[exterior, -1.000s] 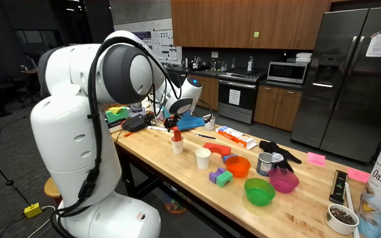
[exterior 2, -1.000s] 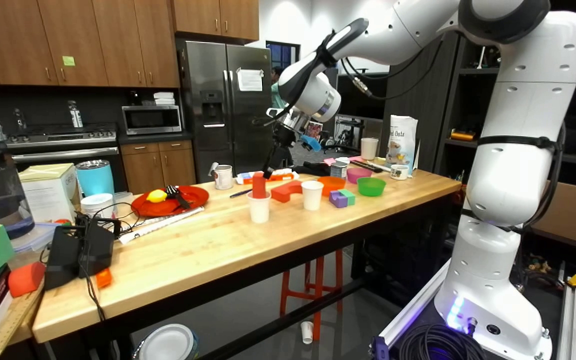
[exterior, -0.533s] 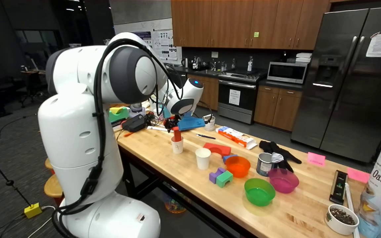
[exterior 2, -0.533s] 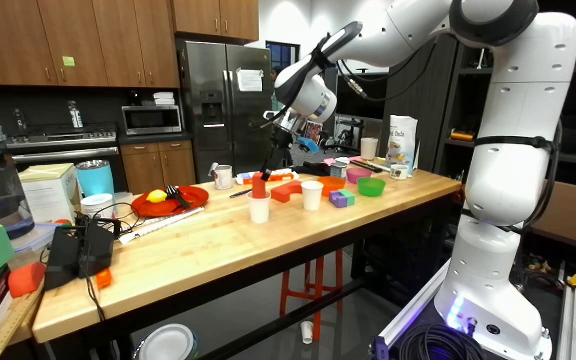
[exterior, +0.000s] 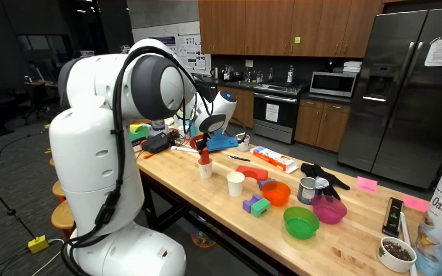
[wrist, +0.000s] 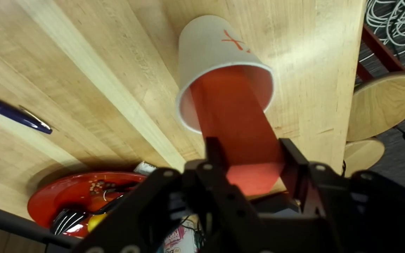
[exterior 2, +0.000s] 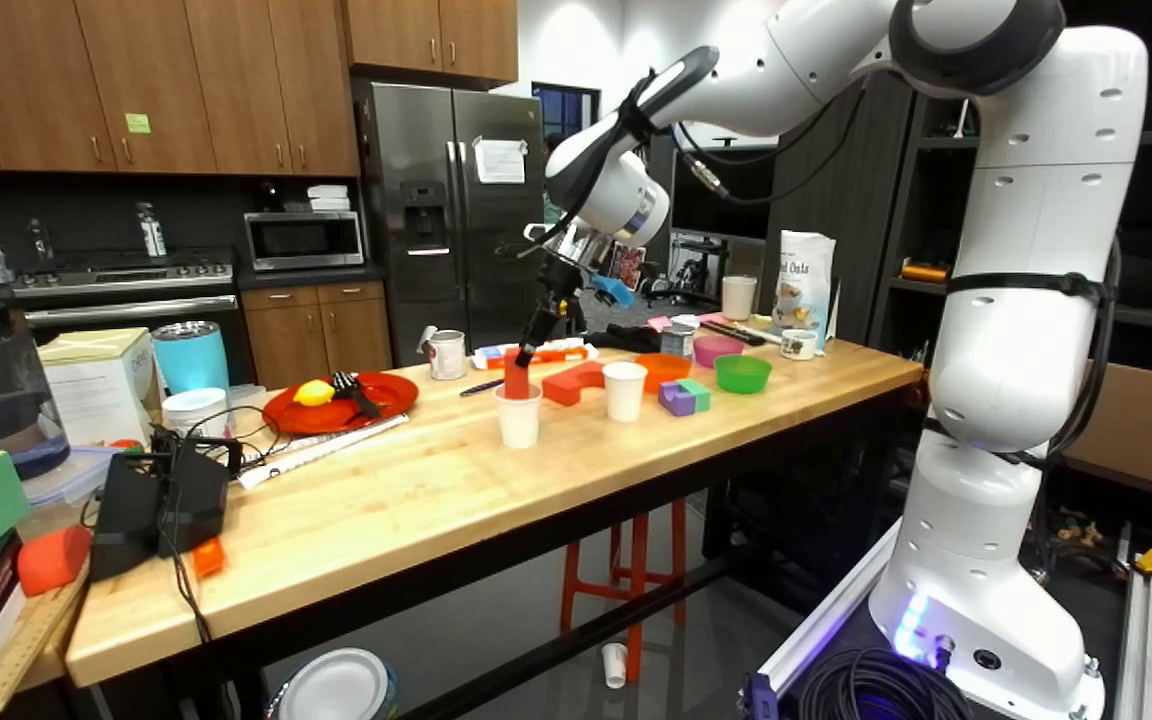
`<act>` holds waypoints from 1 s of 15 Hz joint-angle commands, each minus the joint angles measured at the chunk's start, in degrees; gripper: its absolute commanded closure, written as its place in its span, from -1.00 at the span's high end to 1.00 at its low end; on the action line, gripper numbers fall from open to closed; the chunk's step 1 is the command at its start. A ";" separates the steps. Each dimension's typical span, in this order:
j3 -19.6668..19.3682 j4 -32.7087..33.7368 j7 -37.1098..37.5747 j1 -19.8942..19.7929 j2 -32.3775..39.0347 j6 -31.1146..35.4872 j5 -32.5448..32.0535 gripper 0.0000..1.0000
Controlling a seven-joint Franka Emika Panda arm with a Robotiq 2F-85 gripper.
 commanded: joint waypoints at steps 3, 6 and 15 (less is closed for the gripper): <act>0.77 0.47 1.45 -1.55 -1.48 0.14 -3.33 -0.68; 0.63 -0.07 2.15 -1.85 -2.84 0.98 -5.92 -0.68; 0.17 -3.63 11.67 -2.18 -11.98 4.00 -19.55 -0.68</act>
